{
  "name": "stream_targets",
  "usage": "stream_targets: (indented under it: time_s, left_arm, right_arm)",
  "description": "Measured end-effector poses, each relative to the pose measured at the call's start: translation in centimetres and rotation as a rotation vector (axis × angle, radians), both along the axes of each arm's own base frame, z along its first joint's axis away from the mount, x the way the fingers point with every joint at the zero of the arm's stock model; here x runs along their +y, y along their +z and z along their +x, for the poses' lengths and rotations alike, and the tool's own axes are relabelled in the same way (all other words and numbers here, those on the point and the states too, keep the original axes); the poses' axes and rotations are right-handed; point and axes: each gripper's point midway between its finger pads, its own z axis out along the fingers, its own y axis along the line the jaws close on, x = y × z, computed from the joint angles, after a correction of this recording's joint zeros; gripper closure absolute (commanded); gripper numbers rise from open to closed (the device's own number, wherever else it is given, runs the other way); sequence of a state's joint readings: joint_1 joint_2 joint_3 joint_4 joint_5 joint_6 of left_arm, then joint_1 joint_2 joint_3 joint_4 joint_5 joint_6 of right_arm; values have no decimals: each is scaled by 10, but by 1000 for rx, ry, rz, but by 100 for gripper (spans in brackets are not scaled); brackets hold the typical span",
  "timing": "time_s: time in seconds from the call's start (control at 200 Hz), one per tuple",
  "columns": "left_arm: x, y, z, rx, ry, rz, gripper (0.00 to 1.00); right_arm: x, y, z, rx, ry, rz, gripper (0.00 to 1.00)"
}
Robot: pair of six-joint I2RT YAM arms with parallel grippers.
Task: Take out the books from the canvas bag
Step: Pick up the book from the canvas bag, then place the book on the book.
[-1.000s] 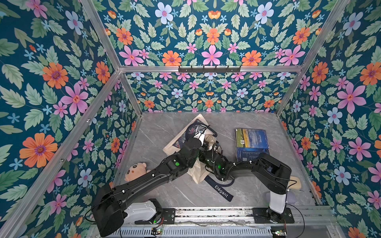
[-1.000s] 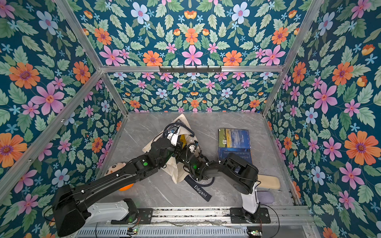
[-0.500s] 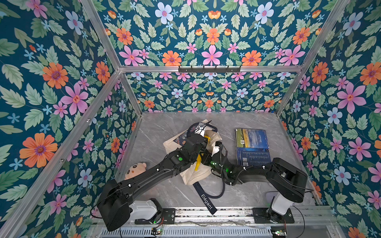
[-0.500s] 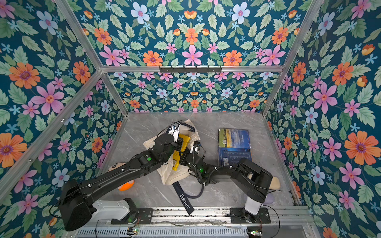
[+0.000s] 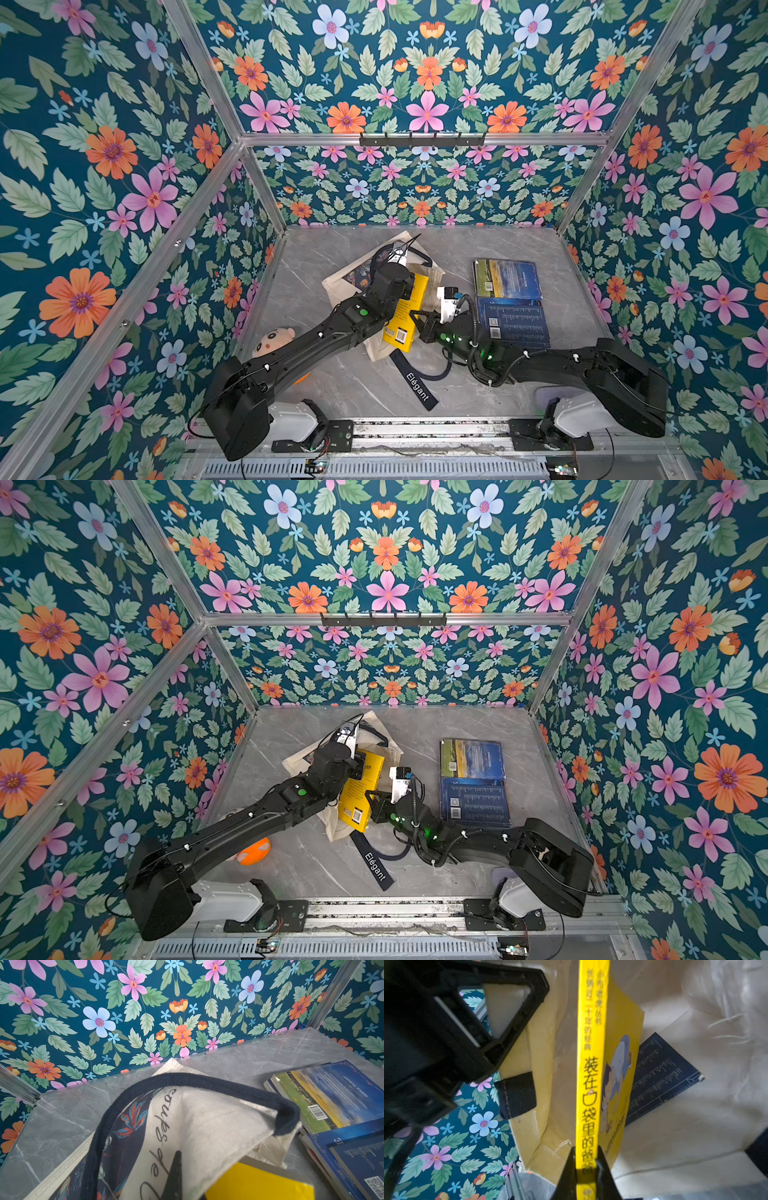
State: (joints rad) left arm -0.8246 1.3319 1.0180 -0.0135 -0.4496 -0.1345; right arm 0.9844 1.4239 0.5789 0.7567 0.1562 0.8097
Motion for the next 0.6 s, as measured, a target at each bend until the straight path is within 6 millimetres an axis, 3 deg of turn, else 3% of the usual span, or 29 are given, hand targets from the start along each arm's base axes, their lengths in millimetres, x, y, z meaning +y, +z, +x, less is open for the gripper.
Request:
stream_targets:
  time_s: [0.26,0.395,0.6]
  left_arm:
    - [0,0,1,6,3,-14,100]
    - [0,0,1,8,0,-13,100]
    - [-2,-2,1,12,-10,-12,100]
  right_arm:
    - [-27,33,-22,-65,21,51,100]
    - [-53,50,-27,-89,-34,73,100]
    - [-94,59,-33,-103,-140,71,100]
